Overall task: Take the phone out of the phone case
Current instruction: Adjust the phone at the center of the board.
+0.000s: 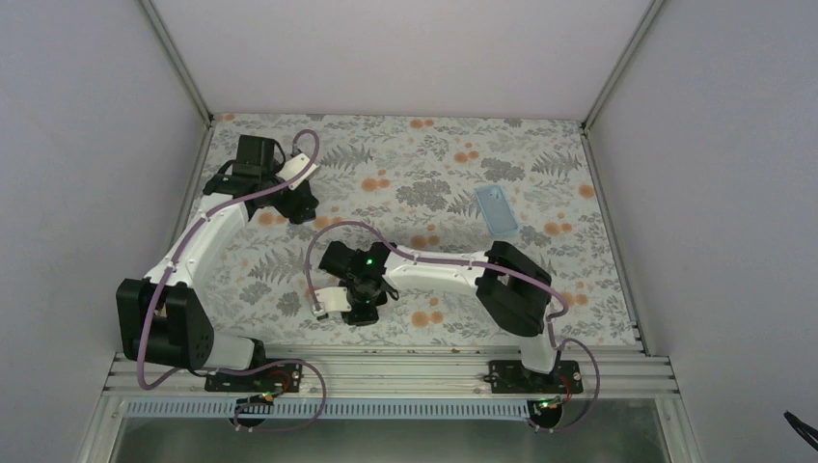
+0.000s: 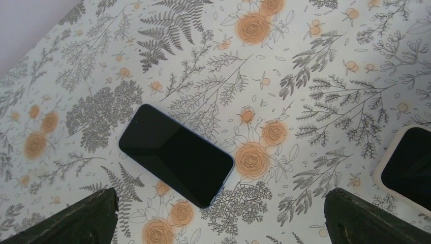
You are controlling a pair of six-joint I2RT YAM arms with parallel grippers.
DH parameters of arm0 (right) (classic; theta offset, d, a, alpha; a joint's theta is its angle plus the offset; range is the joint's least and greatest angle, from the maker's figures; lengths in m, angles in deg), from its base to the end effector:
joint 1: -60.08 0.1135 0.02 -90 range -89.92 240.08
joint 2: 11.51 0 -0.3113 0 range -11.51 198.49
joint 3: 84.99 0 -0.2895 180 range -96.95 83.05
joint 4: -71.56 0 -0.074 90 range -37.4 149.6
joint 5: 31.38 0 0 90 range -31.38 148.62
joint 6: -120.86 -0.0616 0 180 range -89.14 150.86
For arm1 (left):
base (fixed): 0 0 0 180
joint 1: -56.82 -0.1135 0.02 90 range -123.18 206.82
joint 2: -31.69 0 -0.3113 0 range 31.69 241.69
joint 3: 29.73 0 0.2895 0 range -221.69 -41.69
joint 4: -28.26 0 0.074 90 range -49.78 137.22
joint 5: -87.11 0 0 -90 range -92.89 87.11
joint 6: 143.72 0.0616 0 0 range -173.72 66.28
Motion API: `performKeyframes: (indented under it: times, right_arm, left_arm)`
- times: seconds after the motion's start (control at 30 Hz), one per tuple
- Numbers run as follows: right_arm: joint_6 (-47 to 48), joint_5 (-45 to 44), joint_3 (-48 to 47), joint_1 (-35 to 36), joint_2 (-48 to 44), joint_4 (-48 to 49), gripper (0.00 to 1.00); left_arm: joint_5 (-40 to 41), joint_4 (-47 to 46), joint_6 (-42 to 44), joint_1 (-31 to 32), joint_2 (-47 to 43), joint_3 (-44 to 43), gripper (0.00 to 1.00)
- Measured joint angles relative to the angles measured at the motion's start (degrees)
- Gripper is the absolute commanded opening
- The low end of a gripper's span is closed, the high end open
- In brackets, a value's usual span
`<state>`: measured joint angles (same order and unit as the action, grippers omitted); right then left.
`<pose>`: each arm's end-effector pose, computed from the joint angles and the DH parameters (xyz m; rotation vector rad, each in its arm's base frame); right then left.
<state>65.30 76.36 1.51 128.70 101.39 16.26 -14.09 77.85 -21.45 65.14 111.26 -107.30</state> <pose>0.1463 0.4251 0.1761 -2.3302 1.7732 0.5523 0.3312 -0.0605 0.3042 0.9271 2.2661 -0.0579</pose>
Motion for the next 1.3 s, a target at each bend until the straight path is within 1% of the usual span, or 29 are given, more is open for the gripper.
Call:
performKeyframes:
  times: [0.13, 0.4, 0.7, 0.8, 1.03, 1.07, 1.1, 1.13, 1.2, 1.23, 1.3]
  right_arm:
    - [-0.4, -1.5, -1.6, 0.0, 1.0, 1.6, 0.03]
    - [-1.9, -5.2, -2.0, -0.2, 6.3, 3.1, 0.04]
    - [-3.4, -7.7, 0.8, -2.1, 4.3, 3.5, 0.04]
    - [-3.8, -8.0, 1.7, -4.1, 3.7, 3.2, 0.04]
    - [-3.8, -9.8, 3.5, -12.9, 2.1, 2.4, 0.04]
    - [-3.6, -9.4, 3.5, -14.1, 2.0, 2.0, 0.05]
    - [-3.1, -8.9, 3.5, -15.2, 1.9, 1.3, 0.10]
    - [-2.5, -7.5, 3.5, -16.1, 1.8, 0.2, 0.21]
    - [-1.2, -4.2, 3.3, -17.4, 1.2, -2.6, 0.50]
    - [0.3, -2.4, 3.0, -17.6, 0.7, -4.6, 0.61]
    - [1.9, 0.1, 2.1, -17.6, -0.7, -7.6, 0.76]
  left_arm:
    - [0.0, -1.2, -0.2, -0.8, -0.1, 0.2, 1.00]
    - [0.0, -2.4, -0.2, -1.1, -0.2, 0.2, 1.00]
    - [-0.2, -2.4, -0.2, -1.1, -0.2, 0.2, 1.00]
    - [-0.5, -2.4, -0.2, -1.1, -0.2, 0.2, 1.00]
    - [-1.8, -2.4, -0.2, -1.1, -0.2, 0.2, 1.00]
    - [-2.0, -2.4, -0.2, -1.1, -0.2, 0.2, 1.00]
    - [-2.3, -2.4, -0.2, -1.1, -0.2, 0.3, 1.00]
    - [-2.6, -2.4, -0.2, -1.1, -0.2, 0.4, 1.00]
    - [-3.0, -2.4, -0.1, -1.1, -0.2, 0.6, 1.00]
    - [-3.3, -2.4, 0.0, -1.1, -0.2, 0.9, 1.00]
    - [-3.8, -2.4, 0.1, -1.1, -0.2, 1.6, 1.00]
